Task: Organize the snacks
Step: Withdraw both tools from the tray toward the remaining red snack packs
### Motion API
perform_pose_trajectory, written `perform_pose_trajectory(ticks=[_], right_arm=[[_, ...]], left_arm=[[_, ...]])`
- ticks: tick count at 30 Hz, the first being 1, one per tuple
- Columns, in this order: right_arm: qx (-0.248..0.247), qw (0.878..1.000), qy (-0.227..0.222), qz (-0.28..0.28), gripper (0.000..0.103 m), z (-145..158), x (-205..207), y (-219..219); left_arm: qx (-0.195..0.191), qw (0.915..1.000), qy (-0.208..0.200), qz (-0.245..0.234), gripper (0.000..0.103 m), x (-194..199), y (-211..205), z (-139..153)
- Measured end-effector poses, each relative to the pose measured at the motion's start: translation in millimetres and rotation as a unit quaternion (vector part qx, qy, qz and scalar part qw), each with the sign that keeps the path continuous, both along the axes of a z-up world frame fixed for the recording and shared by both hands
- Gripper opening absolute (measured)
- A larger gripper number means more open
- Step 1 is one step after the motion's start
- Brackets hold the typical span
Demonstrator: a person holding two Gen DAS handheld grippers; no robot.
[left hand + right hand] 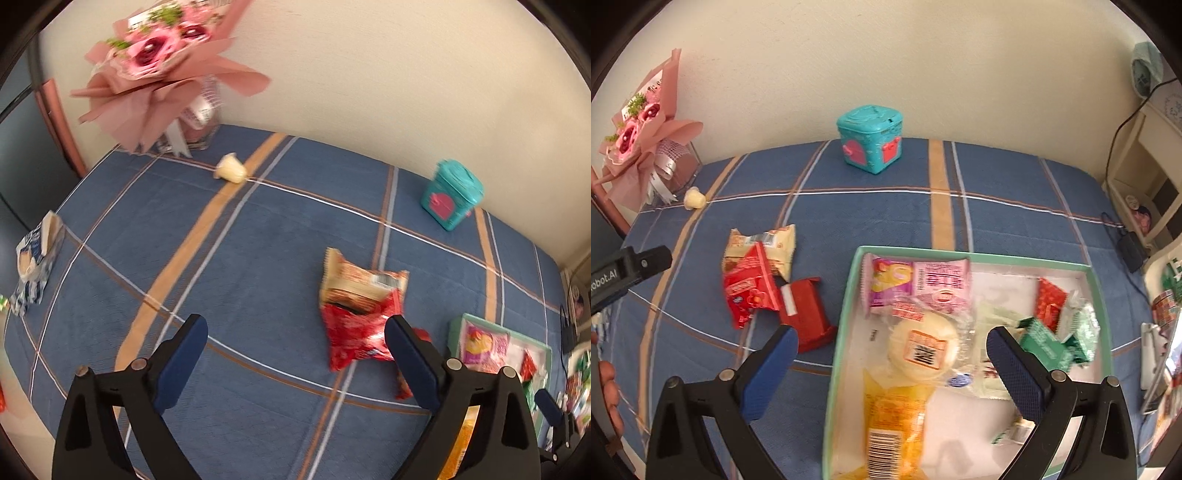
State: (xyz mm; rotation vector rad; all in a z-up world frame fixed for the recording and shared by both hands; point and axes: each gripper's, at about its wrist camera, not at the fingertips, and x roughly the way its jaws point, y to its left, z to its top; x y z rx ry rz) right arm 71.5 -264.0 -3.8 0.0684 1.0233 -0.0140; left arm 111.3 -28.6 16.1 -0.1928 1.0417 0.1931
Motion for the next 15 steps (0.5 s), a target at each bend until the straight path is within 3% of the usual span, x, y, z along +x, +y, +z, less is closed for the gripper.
perform_pose_trajectory(ticks=[15], right_arm=[[0.067, 0.997, -0.013, 0.032, 0.103, -2.1, 13.6, 38.7]], left_arm=[[-0.021, 0.9982, -0.005, 0.056, 0.102, -3.0, 55.3, -9.8]])
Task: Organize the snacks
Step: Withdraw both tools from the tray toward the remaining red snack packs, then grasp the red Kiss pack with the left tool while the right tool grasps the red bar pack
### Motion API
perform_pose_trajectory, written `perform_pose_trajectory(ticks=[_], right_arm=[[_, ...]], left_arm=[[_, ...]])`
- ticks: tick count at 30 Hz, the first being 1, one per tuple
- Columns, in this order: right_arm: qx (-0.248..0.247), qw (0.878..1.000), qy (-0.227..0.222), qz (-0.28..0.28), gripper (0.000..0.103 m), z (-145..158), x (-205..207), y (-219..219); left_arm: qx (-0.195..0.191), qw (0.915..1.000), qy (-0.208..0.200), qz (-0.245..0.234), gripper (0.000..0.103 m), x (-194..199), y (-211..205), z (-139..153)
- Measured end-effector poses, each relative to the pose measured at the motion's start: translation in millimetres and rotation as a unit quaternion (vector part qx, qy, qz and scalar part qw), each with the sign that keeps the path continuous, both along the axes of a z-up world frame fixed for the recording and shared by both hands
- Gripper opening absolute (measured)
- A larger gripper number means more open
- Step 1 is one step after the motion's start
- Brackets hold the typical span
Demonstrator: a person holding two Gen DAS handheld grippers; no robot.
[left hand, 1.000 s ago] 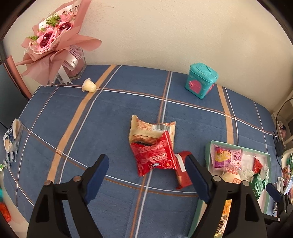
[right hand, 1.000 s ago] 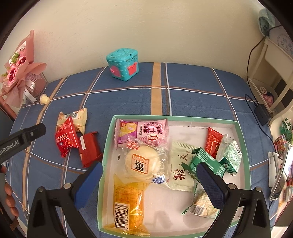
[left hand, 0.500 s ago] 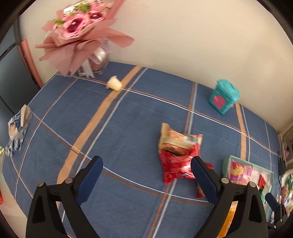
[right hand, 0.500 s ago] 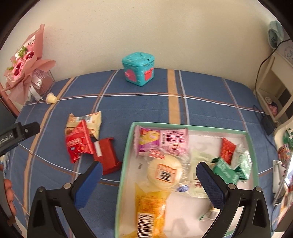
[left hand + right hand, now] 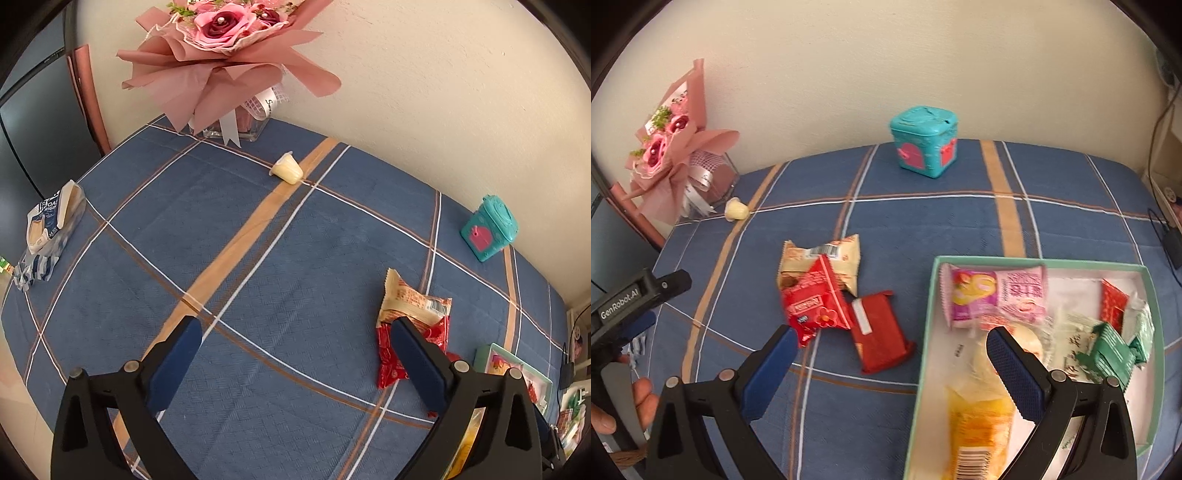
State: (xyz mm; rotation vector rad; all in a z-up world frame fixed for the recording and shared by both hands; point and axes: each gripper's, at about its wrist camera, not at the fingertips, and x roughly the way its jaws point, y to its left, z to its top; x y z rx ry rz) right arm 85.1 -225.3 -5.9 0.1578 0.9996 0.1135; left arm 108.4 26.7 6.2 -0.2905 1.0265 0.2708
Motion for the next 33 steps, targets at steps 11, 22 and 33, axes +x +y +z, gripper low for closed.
perform_pose_trajectory(ticks=[11, 22, 33], right_arm=[[-0.005, 0.999, 0.016, 0.034, 0.103, -13.8, 18.8, 22.4], [0.006, 0.999, 0.033, 0.036, 0.082, -32.3, 35.2, 24.6], [0.007, 0.997, 0.065, 0.05, 0.06, -52.6, 47.6, 28.7]], left_arm=[[-0.033, 0.9992, 0.007, -0.024, 0.102, 11.5, -8.9, -10.2], [-0.068, 0.9962, 0.038, -0.039, 0.102, 35.1, -21.1, -32.2], [-0.121, 0.9851, 0.061, -0.106, 0.102, 59.6, -63.9, -56.2]])
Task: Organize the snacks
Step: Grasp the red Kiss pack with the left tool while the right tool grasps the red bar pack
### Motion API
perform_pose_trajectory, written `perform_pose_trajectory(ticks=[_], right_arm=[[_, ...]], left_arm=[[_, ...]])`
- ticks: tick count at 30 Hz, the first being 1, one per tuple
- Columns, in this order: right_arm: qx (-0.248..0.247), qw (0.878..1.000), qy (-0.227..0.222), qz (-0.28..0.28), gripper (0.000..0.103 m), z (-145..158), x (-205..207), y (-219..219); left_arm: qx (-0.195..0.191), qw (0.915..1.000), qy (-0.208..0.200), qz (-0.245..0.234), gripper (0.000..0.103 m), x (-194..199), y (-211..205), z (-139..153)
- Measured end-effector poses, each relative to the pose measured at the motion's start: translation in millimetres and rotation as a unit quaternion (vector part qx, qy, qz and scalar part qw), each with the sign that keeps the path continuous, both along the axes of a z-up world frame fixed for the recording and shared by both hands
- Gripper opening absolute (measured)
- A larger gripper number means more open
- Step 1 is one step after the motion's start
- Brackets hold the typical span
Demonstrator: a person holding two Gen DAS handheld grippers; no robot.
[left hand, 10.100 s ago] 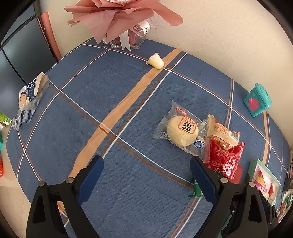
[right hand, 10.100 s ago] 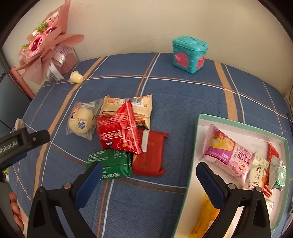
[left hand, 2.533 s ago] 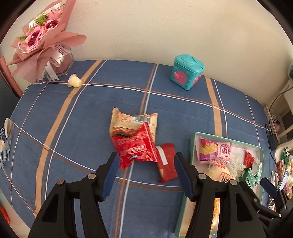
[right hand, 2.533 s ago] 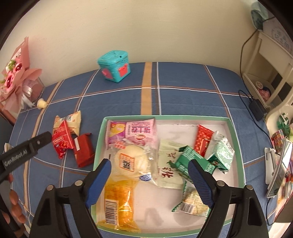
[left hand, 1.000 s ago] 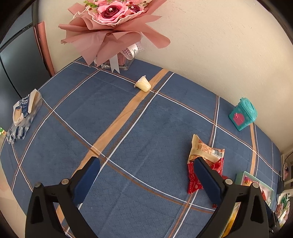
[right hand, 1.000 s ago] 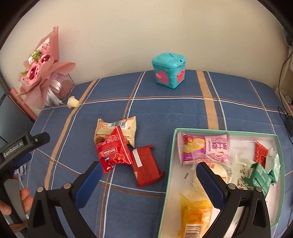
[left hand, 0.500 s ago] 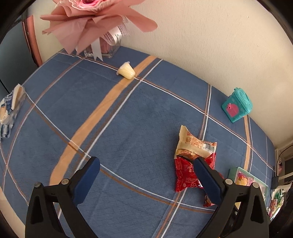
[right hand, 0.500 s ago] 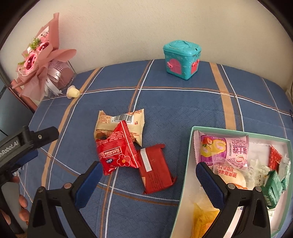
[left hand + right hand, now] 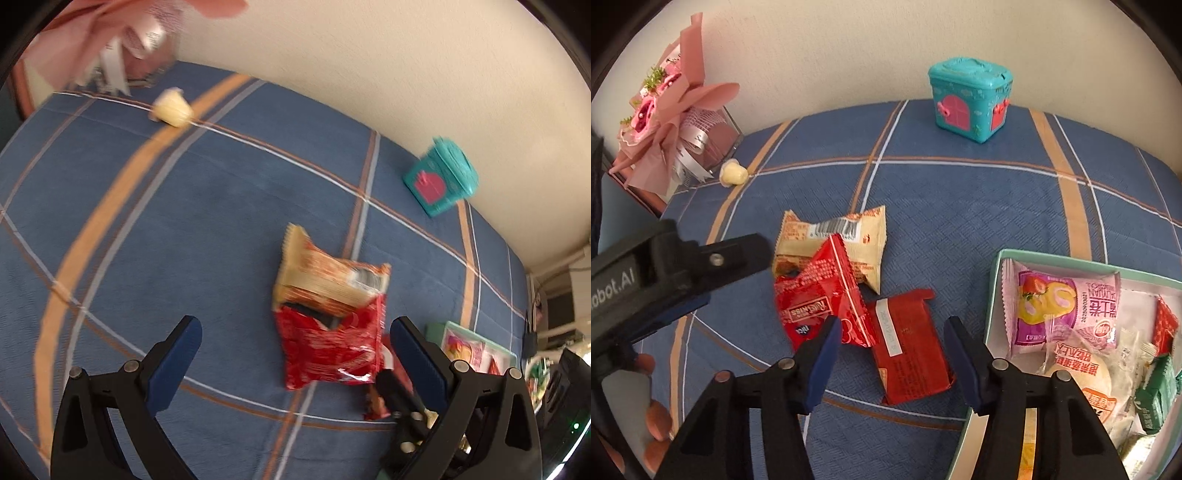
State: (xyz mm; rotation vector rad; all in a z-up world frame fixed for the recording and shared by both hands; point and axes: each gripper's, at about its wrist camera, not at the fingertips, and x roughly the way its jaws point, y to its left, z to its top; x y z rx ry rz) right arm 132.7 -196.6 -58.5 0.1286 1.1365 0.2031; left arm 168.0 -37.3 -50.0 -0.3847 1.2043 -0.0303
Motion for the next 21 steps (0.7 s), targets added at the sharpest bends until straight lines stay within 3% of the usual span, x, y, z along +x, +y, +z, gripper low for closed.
perform_pose_trajectory(ticks=[6, 10, 13, 16, 21], right_arm=[[0.0, 1.0, 0.013, 0.004, 0.058, -9.0, -0.5, 1.0], [0.0, 1.0, 0.016, 0.005, 0.058, -11.1, -2.9, 2.3], [-0.008, 1.0, 0.023, 0.006, 0.055, -15.2, -4.1, 4.0], [-0.017, 0.999, 0.028, 0.007, 0.048, -19.4, -4.5, 6.7], [-0.014, 0.999, 0.028, 0.007, 0.047, -19.2, -6.1, 6.6]], left_arm=[[-0.002, 0.9995, 0.021, -0.026, 0.099, 3.2, -22.1, -18.7], [-0.002, 0.9991, 0.036, -0.025, 0.078, 3.5, -24.9, -29.3], [-0.031, 0.9985, 0.04, -0.021, 0.067, 1.7, -21.7, -33.2], [-0.029, 0.9988, 0.032, -0.024, 0.06, 0.0, -21.2, -29.2], [-0.017, 0.999, 0.028, -0.029, 0.057, -3.2, -23.2, -25.1]])
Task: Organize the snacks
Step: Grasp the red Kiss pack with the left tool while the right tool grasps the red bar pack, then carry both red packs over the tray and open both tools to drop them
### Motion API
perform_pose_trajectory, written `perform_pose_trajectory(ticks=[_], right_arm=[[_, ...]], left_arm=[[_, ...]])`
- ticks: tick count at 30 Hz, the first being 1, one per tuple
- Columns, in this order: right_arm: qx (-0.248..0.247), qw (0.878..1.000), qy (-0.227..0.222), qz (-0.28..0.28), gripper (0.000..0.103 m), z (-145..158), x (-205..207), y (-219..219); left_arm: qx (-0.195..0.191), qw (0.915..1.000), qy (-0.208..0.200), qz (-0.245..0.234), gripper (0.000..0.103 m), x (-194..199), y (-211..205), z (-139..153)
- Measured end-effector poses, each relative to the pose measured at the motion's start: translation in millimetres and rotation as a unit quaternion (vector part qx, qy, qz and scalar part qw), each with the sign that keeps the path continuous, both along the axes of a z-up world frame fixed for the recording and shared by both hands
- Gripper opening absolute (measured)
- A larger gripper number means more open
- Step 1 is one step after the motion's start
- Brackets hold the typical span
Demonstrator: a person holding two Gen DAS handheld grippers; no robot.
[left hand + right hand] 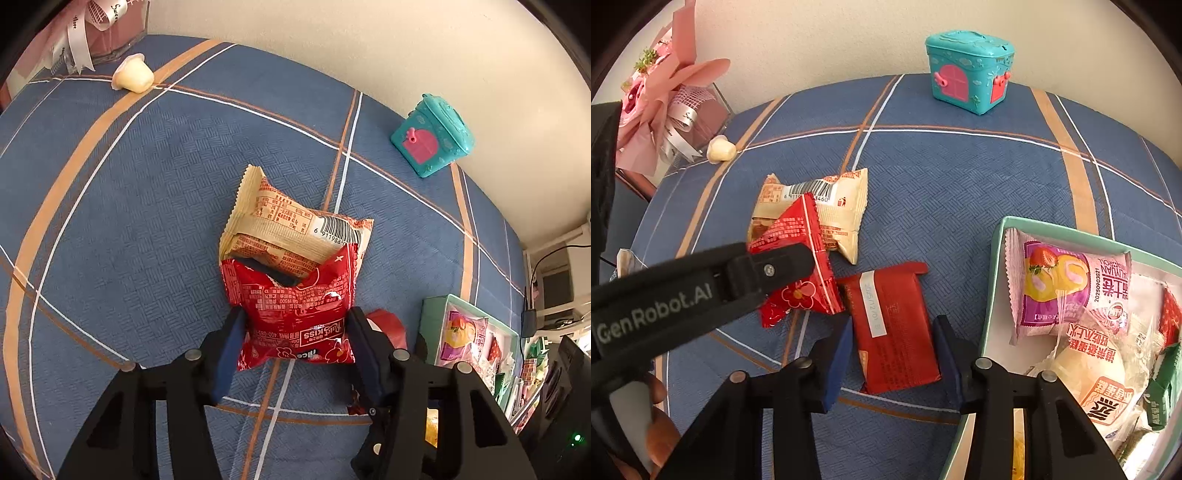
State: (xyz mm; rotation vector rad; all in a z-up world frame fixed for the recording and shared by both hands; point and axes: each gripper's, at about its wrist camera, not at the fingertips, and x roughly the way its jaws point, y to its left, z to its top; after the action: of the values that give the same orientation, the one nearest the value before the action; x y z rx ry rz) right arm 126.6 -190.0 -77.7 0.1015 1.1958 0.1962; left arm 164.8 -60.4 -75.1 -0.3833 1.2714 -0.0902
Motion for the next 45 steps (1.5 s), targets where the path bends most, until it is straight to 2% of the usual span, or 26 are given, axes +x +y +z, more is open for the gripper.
perform_pose_trajectory(ticks=[4, 13, 31, 36, 45], right_arm=[[0.01, 1.0, 0.0, -0.004, 0.043, 2.0, -2.0, -1.4], [0.02, 1.0, -0.005, -0.004, 0.043, 13.1, -14.1, -2.4], [0.047, 0.998, -0.041, -0.014, 0.043, 60.4, -55.9, -18.1], [0.05, 0.997, -0.049, -0.017, 0.043, 68.2, -69.4, -26.0], [0.058, 0.996, -0.052, -0.038, 0.043, 78.2, -88.5, -53.2]], left_arm=[[0.001, 1.0, -0.002, -0.001, 0.056, -3.1, 0.9, 4.7], [0.003, 0.9997, -0.022, 0.004, 0.056, -18.1, 8.7, 29.3], [0.02, 0.9968, -0.076, 0.014, 0.056, -60.1, 12.0, 85.4], [0.021, 0.9955, -0.092, 0.01, 0.056, -70.6, 7.1, 98.8], [0.013, 0.9954, -0.095, -0.011, 0.056, -84.7, -17.2, 103.6]])
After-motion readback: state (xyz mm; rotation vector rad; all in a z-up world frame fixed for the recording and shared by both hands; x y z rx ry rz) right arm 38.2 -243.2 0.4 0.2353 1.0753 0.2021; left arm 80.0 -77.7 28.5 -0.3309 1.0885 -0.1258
